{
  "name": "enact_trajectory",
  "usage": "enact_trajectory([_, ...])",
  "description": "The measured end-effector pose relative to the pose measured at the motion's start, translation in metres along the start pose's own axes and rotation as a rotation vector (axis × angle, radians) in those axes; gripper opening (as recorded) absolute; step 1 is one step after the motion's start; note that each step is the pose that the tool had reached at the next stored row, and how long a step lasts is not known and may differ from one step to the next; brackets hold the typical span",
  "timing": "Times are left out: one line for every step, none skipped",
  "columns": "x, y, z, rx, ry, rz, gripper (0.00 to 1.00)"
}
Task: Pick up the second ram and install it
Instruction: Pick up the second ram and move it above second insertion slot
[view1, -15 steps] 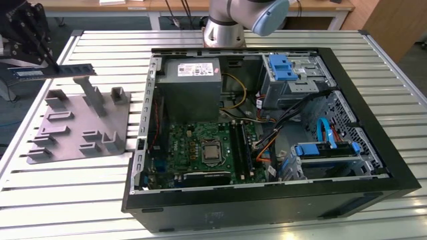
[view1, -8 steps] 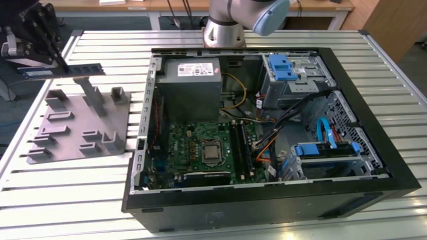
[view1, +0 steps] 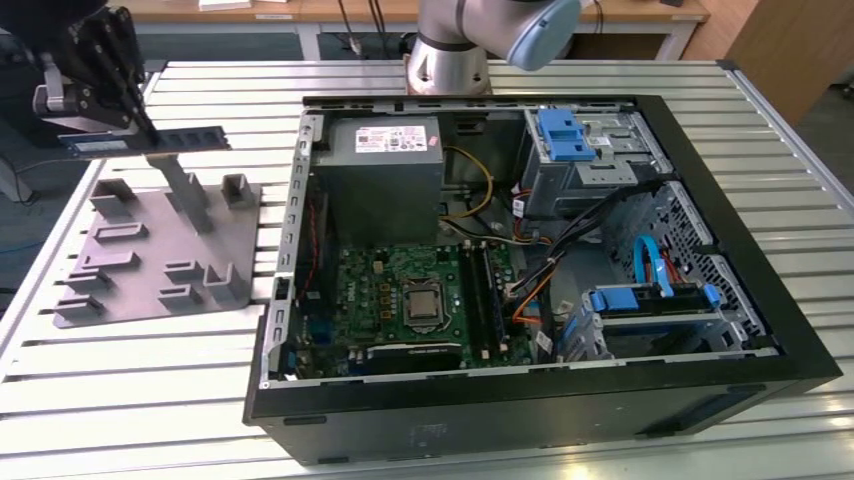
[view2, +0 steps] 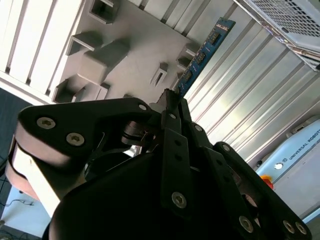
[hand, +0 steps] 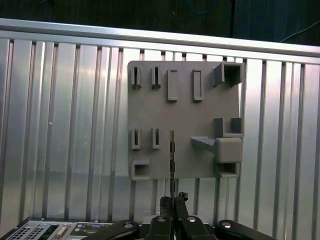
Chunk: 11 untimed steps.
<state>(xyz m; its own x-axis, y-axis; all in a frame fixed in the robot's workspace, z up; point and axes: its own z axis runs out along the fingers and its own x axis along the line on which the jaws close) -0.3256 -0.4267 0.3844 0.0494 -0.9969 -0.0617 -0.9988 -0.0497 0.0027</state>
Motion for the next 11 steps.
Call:
enact_trajectory([0.0001, -0.0020, 0.0000, 0.0000, 0.0000, 0.000, 0.14])
enact_trajectory([0.0002, -0.0040, -0.0001, -0.0001, 0.0001, 0.000, 0.14])
enact_trajectory([0.0003, -0.0059, -0.0001, -0.0001, 0.0001, 0.000, 0.14])
enact_trajectory([0.0004, -0.0078, -0.0001, -0.0001, 0.0001, 0.000, 0.14])
enact_trajectory([0.0005, -0.0097, -0.0001, -0.0001, 0.0001, 0.000, 0.14])
enact_trajectory([0.0006, -0.0117, -0.0001, -0.0001, 0.0001, 0.000, 0.14])
enact_trajectory([0.0007, -0.0137, -0.0001, -0.0001, 0.0001, 0.000, 0.14])
enact_trajectory([0.0008, -0.0156, -0.0001, -0.0001, 0.0001, 0.000, 0.14])
enact_trajectory([0.0009, -0.0175, -0.0001, 0.0000, 0.0000, 0.000, 0.14])
enact_trajectory([0.0010, -0.0194, -0.0001, 0.0000, 0.0000, 0.000, 0.14])
enact_trajectory([0.0011, -0.0214, -0.0001, 0.0000, 0.0000, 0.000, 0.14])
